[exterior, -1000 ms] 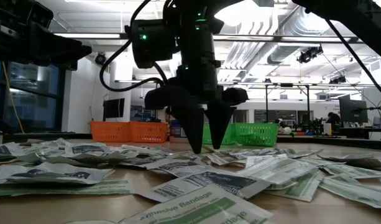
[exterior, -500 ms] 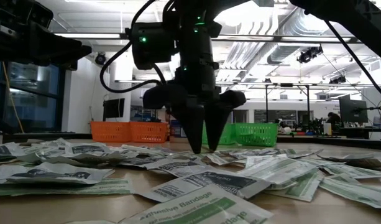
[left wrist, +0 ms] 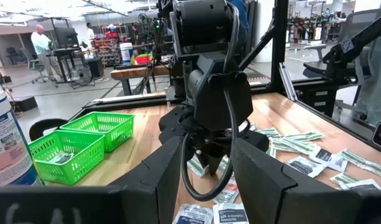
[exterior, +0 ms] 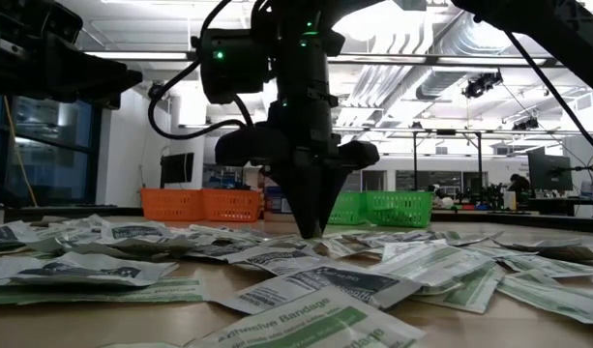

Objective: Pick & Place First Aid Supplies
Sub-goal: Put the green bandage pack into the right green bin

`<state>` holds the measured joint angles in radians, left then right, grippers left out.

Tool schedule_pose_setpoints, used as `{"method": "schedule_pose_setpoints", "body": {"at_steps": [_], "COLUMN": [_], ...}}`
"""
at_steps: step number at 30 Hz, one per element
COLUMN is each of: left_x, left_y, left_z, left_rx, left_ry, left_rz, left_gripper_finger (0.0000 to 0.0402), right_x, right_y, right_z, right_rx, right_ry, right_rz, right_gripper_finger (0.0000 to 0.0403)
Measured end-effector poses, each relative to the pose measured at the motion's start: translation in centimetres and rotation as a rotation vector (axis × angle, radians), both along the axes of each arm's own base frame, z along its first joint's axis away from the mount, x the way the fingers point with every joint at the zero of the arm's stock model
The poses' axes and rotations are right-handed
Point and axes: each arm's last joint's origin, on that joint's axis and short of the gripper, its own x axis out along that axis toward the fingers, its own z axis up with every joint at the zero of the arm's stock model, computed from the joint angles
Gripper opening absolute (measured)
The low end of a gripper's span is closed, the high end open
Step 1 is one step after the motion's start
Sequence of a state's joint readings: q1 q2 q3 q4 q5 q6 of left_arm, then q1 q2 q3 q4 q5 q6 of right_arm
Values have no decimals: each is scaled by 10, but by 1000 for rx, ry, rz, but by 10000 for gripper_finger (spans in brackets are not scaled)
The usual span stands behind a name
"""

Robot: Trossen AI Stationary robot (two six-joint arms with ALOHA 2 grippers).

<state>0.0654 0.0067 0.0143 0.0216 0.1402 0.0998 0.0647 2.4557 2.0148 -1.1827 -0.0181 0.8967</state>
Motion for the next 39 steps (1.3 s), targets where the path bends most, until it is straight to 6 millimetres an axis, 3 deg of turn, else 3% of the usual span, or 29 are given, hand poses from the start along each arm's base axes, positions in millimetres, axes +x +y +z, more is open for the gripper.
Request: {"method": "schedule_pose_setpoints", "body": {"at_steps": [5,13,25,31,35,39], "left_x": [0,0,0,0,0,0], "left_y": [0,0,0,0,0,0], "left_z": [0,0,0,0,0,0], "left_rx": [0,0,0,0,0,0], "left_ry": [0,0,0,0,0,0], "left_rz": [0,1,1,2,5,5], "left_gripper_finger": [140,140,140,140,140,140], "right_x": [0,-1,-32,-52,-70,-92], "right_y": [4,4,-2,-21,-42,-68], "right_z": [1,22,96,115,130,132], "right_rx": [3,-19,-147,-216,-290,-313], "right_ry": [-5,-28,-24,75,135,177], "right_rz": [24,51,90,161,237,278], "right_gripper_finger": [5,2,1,0,0,0]}}
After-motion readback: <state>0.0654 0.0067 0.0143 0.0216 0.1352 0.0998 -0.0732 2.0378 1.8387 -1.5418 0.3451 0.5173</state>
